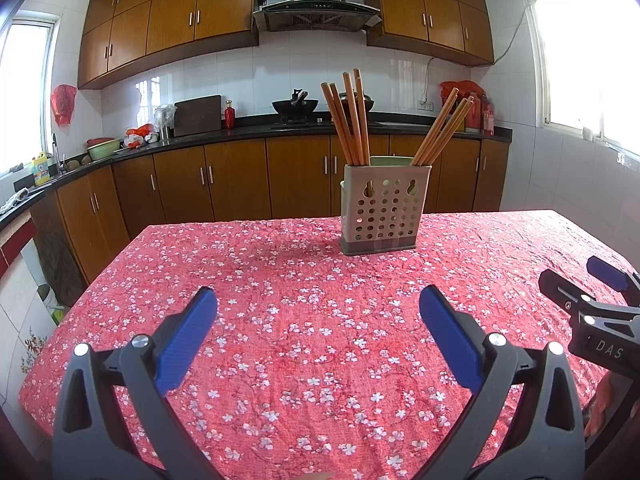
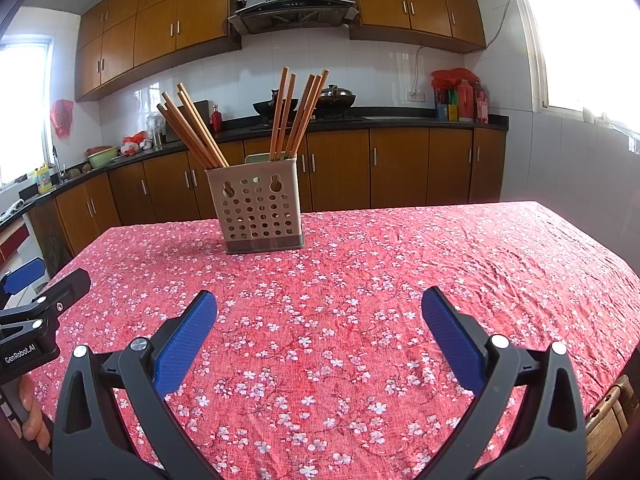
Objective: Organize utensils
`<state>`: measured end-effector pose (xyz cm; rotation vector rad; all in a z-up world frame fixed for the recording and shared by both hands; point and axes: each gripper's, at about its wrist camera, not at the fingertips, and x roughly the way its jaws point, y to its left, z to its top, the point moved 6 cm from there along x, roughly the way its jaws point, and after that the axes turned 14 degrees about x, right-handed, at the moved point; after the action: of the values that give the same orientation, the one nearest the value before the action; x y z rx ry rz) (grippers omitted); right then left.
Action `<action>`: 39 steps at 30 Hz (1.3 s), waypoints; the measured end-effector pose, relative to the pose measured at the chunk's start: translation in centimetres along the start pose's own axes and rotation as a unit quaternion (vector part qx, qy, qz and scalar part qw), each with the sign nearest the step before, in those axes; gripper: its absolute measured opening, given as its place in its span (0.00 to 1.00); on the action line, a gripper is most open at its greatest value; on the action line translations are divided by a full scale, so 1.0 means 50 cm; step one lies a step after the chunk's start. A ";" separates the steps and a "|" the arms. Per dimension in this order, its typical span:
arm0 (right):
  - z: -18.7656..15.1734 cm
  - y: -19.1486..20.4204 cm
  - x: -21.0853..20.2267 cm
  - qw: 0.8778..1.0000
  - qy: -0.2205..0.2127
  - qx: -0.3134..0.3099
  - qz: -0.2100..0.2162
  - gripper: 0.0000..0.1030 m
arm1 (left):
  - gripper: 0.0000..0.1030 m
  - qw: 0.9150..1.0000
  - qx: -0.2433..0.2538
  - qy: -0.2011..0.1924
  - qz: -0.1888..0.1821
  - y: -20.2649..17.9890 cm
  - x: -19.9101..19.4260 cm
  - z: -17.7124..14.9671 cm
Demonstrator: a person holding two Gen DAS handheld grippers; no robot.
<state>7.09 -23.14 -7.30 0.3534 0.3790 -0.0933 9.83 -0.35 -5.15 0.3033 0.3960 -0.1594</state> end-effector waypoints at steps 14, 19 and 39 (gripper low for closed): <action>0.000 -0.003 0.000 1.000 0.001 0.000 0.000 0.98 | 0.96 1.000 0.000 0.000 0.000 0.000 0.000 0.001; 0.000 -0.003 0.000 1.000 0.001 0.000 0.000 0.98 | 0.96 1.000 -0.001 0.001 0.000 0.000 0.000 0.001; 0.001 -0.004 0.000 1.000 0.002 0.001 0.000 0.98 | 0.96 1.000 -0.001 0.003 -0.001 -0.004 0.003 -0.006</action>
<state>7.08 -23.34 -7.33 0.3551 0.3821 -0.0924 9.81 -0.44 -5.51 0.3007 0.4027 -0.1594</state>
